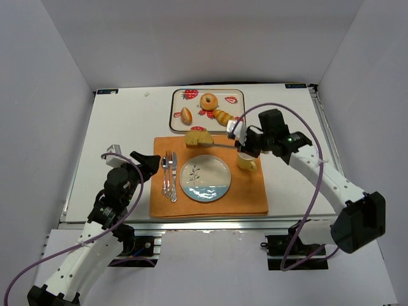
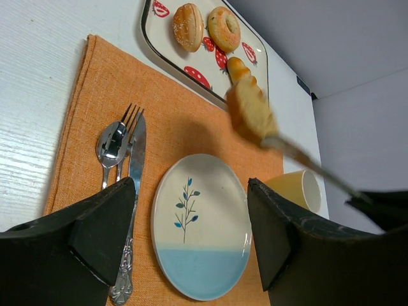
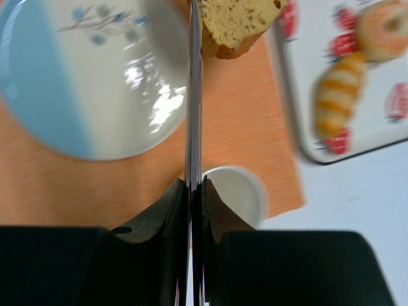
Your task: Place the bread
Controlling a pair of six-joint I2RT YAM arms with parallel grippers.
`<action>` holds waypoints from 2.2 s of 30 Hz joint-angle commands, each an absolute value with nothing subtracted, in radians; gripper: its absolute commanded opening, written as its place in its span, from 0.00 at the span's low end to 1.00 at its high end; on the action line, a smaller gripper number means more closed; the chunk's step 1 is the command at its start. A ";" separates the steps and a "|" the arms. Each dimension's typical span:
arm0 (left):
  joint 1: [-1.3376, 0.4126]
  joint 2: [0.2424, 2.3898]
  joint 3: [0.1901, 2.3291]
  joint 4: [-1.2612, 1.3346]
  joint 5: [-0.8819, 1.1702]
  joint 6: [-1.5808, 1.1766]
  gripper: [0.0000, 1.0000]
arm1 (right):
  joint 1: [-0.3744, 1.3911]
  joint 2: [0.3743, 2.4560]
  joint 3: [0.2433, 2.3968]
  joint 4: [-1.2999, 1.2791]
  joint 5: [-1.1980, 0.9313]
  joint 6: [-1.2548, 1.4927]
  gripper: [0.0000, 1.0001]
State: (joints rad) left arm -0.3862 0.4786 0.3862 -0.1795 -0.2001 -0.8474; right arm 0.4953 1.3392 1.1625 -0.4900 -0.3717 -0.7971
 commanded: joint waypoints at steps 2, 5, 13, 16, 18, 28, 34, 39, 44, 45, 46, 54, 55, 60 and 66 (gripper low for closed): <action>-0.382 0.472 0.402 -0.176 -0.207 -0.850 0.80 | 0.520 1.231 1.042 -0.595 -0.468 -0.825 0.07; -0.382 0.479 0.402 -0.164 -0.203 -0.851 0.80 | 0.532 1.184 0.971 -0.614 -0.465 -0.841 0.09; -0.382 0.483 0.399 -0.156 -0.201 -0.851 0.80 | 0.541 1.140 0.896 -0.655 -0.475 -0.865 0.24; -0.382 0.479 0.396 -0.156 -0.202 -0.854 0.80 | 0.545 1.137 0.891 -0.669 -0.486 -0.871 0.32; -0.382 0.472 0.394 -0.158 -0.204 -0.853 0.80 | 0.545 1.134 0.900 -0.672 -0.492 -0.867 0.38; -0.382 0.469 0.391 -0.155 -0.202 -0.853 0.80 | 0.545 1.121 0.983 -0.696 -0.563 -0.831 0.44; -0.382 0.471 0.394 -0.152 -0.204 -0.851 0.80 | 0.545 1.189 1.084 -0.565 -0.527 -0.631 0.42; -0.382 0.471 0.403 -0.163 -0.204 -0.848 0.80 | 0.543 1.396 1.265 -0.361 -0.373 -0.289 0.37; -0.382 0.459 0.407 -0.173 -0.212 -0.851 0.80 | 0.542 1.648 1.451 -0.285 -0.270 -0.045 0.36; -0.382 0.456 0.407 -0.179 -0.213 -0.851 0.80 | 0.543 1.681 1.478 -0.272 -0.252 -0.014 0.36; -0.382 0.448 0.407 -0.183 -0.215 -0.853 0.80 | 0.545 1.713 1.527 -0.247 -0.229 0.044 0.36; -0.382 0.437 0.405 -0.196 -0.224 -0.861 0.80 | 0.543 1.945 1.719 -0.203 -0.146 0.106 0.48; -0.382 0.437 0.403 -0.196 -0.225 -0.861 0.80 | 0.543 1.956 1.726 -0.202 -0.153 0.104 0.48; -0.382 0.448 0.403 -0.198 -0.225 -0.861 0.80 | 0.543 2.005 1.746 -0.196 -0.158 0.101 0.49; -0.382 0.457 0.399 -0.190 -0.225 -0.862 0.80 | 0.543 2.028 1.724 -0.195 -0.169 0.112 0.50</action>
State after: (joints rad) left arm -0.3862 0.4526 0.3862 -0.1825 -0.2142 -0.8581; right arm 0.5434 2.0197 1.6943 -0.2516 -0.1631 0.0887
